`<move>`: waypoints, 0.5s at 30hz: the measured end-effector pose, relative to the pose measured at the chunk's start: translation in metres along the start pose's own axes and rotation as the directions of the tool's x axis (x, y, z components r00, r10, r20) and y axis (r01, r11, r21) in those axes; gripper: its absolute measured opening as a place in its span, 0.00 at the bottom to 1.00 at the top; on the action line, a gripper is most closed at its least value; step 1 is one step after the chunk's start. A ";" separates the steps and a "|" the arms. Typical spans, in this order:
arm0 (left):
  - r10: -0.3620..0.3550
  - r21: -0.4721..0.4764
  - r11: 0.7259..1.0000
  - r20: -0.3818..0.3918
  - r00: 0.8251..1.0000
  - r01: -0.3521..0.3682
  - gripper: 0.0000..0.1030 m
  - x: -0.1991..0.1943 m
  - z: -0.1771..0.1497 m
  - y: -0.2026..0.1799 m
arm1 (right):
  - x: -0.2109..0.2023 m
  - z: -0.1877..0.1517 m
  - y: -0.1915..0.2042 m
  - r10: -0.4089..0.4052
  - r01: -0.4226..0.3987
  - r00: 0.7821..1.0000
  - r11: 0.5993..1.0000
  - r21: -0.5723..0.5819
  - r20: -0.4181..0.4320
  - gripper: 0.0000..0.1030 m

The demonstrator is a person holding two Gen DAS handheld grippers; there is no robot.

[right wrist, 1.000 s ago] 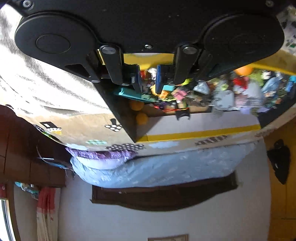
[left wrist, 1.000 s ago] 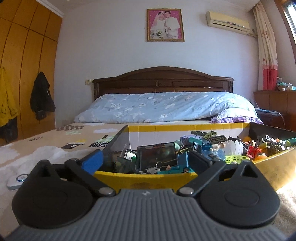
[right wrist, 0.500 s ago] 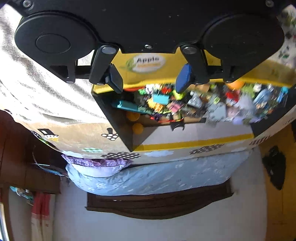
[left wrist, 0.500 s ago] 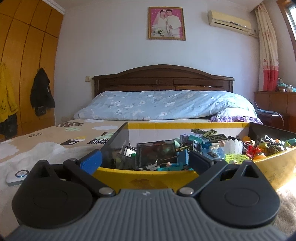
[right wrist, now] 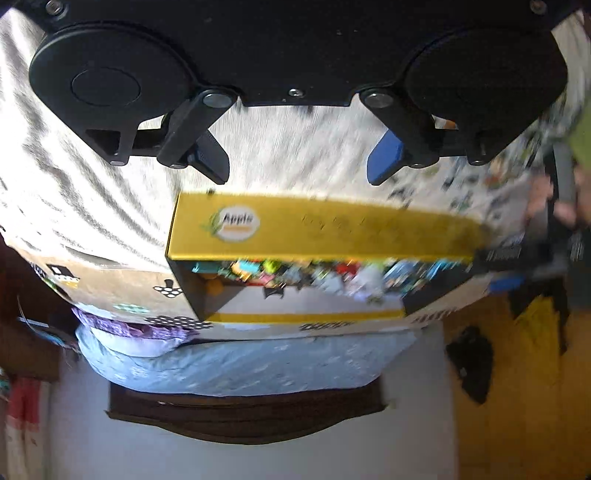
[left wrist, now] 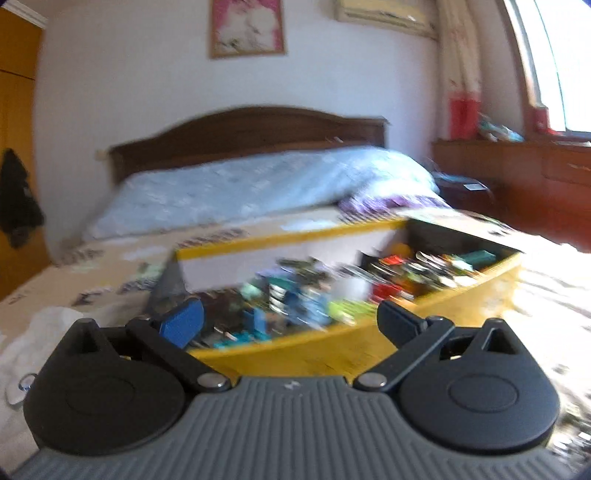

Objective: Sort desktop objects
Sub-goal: 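Withdraw both grippers from the yellow box back over the pile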

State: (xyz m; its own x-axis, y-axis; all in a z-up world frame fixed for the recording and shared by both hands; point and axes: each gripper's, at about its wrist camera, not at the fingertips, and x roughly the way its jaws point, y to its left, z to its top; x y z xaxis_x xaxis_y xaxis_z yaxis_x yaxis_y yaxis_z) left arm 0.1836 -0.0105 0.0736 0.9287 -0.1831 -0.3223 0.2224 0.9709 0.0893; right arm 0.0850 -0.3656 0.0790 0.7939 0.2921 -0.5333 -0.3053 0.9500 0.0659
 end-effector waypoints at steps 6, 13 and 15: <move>-0.131 0.021 0.991 -0.117 0.984 0.134 1.00 -0.050 -0.027 -0.037 | -0.047 -0.046 0.023 0.069 -0.070 0.997 0.997 -0.043 -0.031 0.82; -0.221 -0.052 0.975 -0.211 0.952 0.215 1.00 -0.097 -0.084 -0.063 | -0.078 -0.106 0.043 0.118 -0.118 0.993 0.993 0.000 -0.010 0.82; -0.221 -0.068 0.975 -0.245 0.944 0.211 1.00 -0.102 -0.099 -0.072 | -0.080 -0.118 0.047 0.135 -0.135 0.991 0.991 0.018 -0.003 0.82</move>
State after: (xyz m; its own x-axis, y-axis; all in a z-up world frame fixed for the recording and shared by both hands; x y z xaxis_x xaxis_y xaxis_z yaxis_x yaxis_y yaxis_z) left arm 0.0436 -0.0466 0.0068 0.7549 -0.3500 -0.5547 0.3930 0.9185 -0.0447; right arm -0.0549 -0.3570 0.0247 0.7439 0.4171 -0.5221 -0.3999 0.9038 0.1523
